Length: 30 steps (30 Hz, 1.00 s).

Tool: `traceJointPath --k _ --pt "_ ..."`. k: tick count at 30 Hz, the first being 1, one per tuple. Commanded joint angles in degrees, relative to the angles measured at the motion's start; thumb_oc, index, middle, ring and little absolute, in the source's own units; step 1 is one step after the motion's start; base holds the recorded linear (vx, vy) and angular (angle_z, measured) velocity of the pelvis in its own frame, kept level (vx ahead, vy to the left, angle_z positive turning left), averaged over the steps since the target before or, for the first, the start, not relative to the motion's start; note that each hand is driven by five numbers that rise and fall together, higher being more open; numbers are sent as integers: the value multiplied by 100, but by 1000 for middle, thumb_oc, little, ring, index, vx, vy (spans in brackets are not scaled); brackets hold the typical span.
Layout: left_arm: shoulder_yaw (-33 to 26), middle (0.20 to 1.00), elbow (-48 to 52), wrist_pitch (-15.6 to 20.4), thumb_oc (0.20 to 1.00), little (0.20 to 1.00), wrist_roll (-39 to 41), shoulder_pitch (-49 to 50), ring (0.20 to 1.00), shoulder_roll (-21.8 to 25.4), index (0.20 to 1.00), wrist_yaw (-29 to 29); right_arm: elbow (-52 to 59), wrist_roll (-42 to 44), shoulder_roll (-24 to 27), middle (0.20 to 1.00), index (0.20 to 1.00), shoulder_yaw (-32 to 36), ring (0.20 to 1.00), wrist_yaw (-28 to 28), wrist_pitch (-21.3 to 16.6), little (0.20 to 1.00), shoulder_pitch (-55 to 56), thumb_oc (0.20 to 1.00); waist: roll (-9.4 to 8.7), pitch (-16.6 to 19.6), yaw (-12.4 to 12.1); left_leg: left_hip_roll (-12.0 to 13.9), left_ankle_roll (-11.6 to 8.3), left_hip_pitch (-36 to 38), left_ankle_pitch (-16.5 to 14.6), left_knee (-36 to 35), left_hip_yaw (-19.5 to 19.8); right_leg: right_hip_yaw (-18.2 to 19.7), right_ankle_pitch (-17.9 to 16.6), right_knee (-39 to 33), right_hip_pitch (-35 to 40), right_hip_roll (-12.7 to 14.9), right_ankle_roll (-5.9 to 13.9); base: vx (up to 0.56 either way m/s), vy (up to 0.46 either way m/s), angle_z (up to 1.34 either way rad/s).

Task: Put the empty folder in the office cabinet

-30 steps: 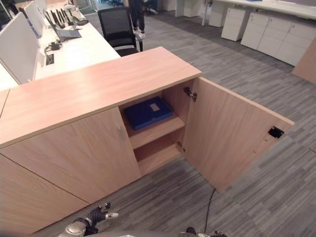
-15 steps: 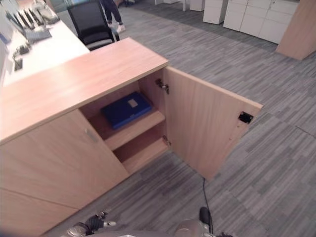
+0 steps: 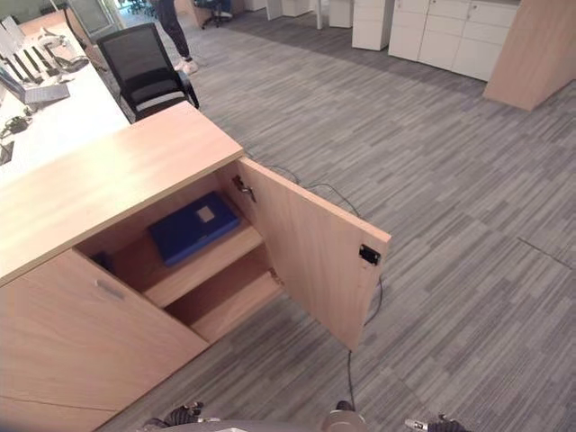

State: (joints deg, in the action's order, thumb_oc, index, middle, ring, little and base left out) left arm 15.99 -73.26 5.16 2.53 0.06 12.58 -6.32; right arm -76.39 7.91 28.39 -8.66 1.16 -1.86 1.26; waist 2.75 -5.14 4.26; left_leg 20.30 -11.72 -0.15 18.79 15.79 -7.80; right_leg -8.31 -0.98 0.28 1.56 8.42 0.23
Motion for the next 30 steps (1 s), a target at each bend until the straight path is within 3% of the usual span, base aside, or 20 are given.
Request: traceJointPath --k 1,2,3,6,10,15,22,26,30 --pt "110 1000 -3 24 1000 1000 -233 -84 1000 500 1000 8 -162 202 -322 1000 1000 67 1000 -1 -25 1000 -101 1000 -215 -127 -241 -850 388 -290 -1360 -314 -381 -1 299 -412 418 95 619 127 -81 8" --pt "96 1000 -46 11 1000 1000 -263 -30 1000 505 1000 17 -169 219 -338 1000 1000 44 1000 42 -23 1000 -71 1000 -191 -120 -287 -1090 447 -268 -1515 -552 -387 -2 320 -364 394 46 632 46 -9 -12" --pt "113 1000 -43 45 1000 1000 -297 -11 1000 510 1000 4 -168 206 -348 1000 1000 33 1000 46 -32 1000 -99 1000 -190 -157 -309 -1159 408 -278 -1553 -655 -330 28 337 -292 402 36 630 55 -9 -12" --pt "107 1000 -3 69 1000 1000 -339 28 1000 529 1000 53 -105 237 -495 1000 1000 -38 1000 38 -66 1000 -157 1000 -145 -111 -354 -1260 460 -11 -1696 -1003 -250 17 359 -207 412 -64 629 57 20 -13" --pt "83 1000 5 75 1000 1000 -365 53 1000 523 1000 105 -22 351 -625 1000 1000 -22 1000 31 -96 1000 -176 1000 -111 -20 -359 -1293 497 340 -1664 -1502 -270 -55 333 -229 468 -71 676 59 50 5" --pt "79 1000 119 116 1000 1000 -357 103 1000 529 1000 135 -51 449 -506 1000 1000 53 1000 -40 -126 1000 -434 1000 -90 110 -468 -1377 562 695 -1689 -2030 -274 -182 267 -401 598 -89 776 48 68 6" --pt "238 1000 245 134 1000 1000 -437 145 1000 555 1000 113 -141 759 184 1000 1000 363 1000 -147 -157 1000 -1124 1000 -134 173 -601 -1439 607 745 -1757 -2079 -183 -241 273 -424 691 -31 841 19 36 7" --pt "427 1000 341 155 1000 1000 -386 163 1000 576 1000 87 -342 1135 1088 1000 1000 662 1000 -230 -198 1000 -1883 1000 -197 220 -716 -1491 642 784 -1818 -2079 -89 -255 292 -379 729 16 872 33 30 11" --pt "511 1000 374 157 1000 1000 -358 186 1000 545 1000 84 -325 1191 1258 1000 1000 593 1000 -240 -232 1000 -2143 1000 -220 222 -766 -1501 653 776 -1827 -2079 -55 -277 282 -366 721 26 887 4 6 5"
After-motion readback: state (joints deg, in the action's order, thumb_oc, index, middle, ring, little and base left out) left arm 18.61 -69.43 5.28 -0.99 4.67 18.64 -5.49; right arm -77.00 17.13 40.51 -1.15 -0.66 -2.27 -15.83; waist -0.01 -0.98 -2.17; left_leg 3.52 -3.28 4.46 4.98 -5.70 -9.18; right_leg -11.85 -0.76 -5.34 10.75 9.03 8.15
